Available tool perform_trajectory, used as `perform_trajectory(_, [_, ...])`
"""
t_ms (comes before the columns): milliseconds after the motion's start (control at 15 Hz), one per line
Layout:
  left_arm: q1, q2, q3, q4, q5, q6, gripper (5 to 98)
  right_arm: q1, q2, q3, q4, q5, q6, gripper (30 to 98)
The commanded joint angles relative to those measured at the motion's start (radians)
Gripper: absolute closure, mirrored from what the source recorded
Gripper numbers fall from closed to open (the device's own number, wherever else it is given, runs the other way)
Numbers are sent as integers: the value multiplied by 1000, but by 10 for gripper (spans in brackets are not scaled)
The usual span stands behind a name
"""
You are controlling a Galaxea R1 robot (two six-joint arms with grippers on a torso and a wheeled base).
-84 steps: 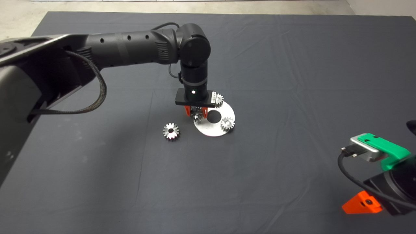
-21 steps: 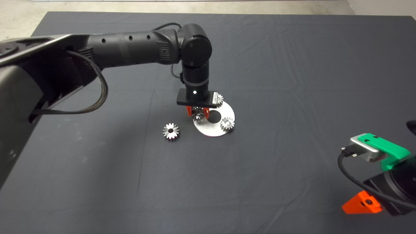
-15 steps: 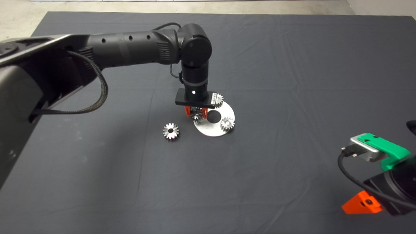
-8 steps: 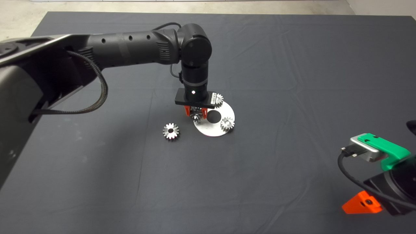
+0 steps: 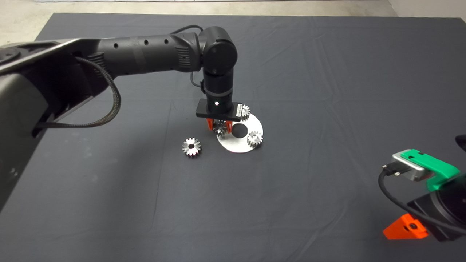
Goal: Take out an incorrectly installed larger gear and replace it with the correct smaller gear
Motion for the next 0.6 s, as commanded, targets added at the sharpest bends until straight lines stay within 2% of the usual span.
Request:
perform_trajectory(0, [-15,-5,20,12,25,3,679,8,3,3,31,-56,3,316])
perform_trajectory(533, [-13,-18,54,12,23,-8,680,8,5,3,32,-56,3,316])
